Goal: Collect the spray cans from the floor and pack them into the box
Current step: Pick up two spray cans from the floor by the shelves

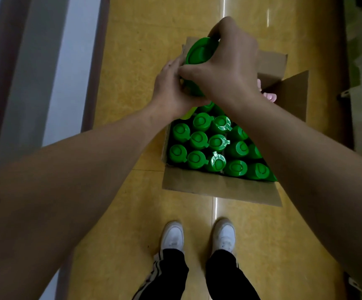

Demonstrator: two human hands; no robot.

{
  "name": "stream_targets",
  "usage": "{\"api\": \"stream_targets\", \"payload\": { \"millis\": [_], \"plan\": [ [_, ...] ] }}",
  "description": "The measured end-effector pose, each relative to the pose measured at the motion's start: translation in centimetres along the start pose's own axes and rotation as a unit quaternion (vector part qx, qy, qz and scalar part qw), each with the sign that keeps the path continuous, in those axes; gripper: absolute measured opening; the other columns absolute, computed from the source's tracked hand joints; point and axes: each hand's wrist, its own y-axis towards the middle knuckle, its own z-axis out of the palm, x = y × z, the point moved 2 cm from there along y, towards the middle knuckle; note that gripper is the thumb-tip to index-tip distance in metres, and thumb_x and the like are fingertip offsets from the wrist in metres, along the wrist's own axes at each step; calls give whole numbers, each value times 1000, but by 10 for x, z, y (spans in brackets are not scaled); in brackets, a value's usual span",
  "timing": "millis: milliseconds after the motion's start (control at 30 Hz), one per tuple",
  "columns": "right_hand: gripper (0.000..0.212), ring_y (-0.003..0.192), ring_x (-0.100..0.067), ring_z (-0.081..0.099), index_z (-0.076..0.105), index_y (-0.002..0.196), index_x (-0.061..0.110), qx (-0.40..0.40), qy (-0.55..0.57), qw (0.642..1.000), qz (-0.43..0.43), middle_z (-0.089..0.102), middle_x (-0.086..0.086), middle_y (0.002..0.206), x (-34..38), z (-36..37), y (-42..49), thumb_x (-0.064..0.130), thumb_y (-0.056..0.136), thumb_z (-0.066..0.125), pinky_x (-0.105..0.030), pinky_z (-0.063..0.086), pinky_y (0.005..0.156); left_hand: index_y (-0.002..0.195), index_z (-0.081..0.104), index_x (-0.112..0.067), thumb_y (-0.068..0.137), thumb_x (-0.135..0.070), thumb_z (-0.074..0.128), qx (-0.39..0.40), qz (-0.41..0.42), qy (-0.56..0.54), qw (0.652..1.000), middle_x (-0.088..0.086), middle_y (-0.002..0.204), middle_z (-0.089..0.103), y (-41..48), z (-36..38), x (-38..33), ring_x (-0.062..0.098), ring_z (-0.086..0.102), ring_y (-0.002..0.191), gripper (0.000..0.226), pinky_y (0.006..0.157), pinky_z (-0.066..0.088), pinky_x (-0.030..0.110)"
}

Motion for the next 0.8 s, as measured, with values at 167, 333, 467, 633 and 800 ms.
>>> {"api": "stream_targets", "payload": {
  "millis": [167, 333, 467, 633, 800],
  "plan": [
    [59, 88, -17, 58, 54, 104, 19, 38, 11, 999, 28, 60, 2, 95, -17, 21, 16, 56, 66, 78, -34, 53, 77, 135, 52, -14, 66, -20, 91, 9, -37, -47, 998, -10, 113, 64, 10, 9, 15, -2, 61, 98, 80, 83, 50, 13],
    [58, 99, -14, 64, 65, 120, 16, 203, 60, 977, 28, 65, 4, 104, -32, 26, 34, 55, 79, 78, -33, 57, 89, 127, 42, -14, 79, 2, 79, 22, -153, -123, 980, 1, 118, 57, 25, 20, 41, 11, 58, 103, 63, 69, 56, 18],
    [48, 78, -21, 71, 68, 114, 6, 285, 76, 953, 68, 71, -7, 94, -56, 40, 52, 43, 84, 77, -43, 62, 76, 138, 39, -24, 72, 3, 86, 91, -181, -20, 979, -2, 127, 56, 34, 33, 57, 21, 55, 120, 85, 90, 58, 41],
    [32, 79, -23, 74, 69, 104, 13, 298, 174, 925, 160, 72, -8, 99, -81, 69, 67, 36, 85, 81, -38, 64, 62, 140, 46, -27, 68, -1, 89, 101, -176, 25, 979, -1, 130, 58, 47, 36, 67, 18, 52, 122, 87, 103, 49, 38],
    [30, 75, -23, 73, 73, 96, 14, 302, 135, 933, 139, 69, -1, 88, -94, 107, 49, 40, 83, 81, -41, 63, 68, 140, 53, -22, 63, -4, 93, 97, -187, 83, 974, -2, 131, 59, 37, 41, 93, 21, 54, 122, 88, 101, 48, 35]
  ]
}}
